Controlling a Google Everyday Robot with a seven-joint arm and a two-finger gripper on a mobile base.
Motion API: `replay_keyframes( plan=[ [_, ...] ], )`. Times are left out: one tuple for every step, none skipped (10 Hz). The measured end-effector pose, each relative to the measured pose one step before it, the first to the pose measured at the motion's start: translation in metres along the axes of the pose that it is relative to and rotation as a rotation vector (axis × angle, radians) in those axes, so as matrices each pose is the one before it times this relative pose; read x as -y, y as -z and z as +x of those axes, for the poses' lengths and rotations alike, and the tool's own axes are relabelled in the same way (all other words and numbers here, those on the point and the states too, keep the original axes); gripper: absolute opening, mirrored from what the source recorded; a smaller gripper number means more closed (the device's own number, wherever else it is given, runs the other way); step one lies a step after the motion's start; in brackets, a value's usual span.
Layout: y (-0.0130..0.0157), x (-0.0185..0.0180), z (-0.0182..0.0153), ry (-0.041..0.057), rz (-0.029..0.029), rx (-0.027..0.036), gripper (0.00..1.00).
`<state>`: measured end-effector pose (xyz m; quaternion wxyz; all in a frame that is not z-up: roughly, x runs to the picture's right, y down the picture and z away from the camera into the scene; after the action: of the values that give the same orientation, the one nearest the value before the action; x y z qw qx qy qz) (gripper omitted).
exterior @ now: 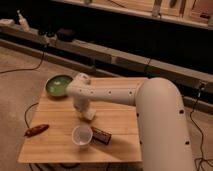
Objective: Wipe the white sponge on the table
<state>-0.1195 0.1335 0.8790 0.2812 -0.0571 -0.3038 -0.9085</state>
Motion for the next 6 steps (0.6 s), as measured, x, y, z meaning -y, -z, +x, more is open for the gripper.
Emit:
replay_keyframes(
  plan=[
    [0.00002,-0.01216,0.00322,-0.01161,-0.00945,-0.00622,0.26],
    [-0.00085,-0.00971,0.00481,-0.00650,-0.00558,-0.00436,0.26],
    [-0.00132,-0.01036,0.00629,-0.00606,-0.00408,-0.00262,0.26],
    [-0.00175,-0.00743,0.00862,-0.00162,-0.00065,-0.00356,0.26],
    [-0.00141,-0.00591,0.01055,0.00202,-0.00024,-0.00453,0.26],
    [-0.00078,-0.00194,0.01216,0.00970,0.00020,-0.00485,0.26]
  ],
)
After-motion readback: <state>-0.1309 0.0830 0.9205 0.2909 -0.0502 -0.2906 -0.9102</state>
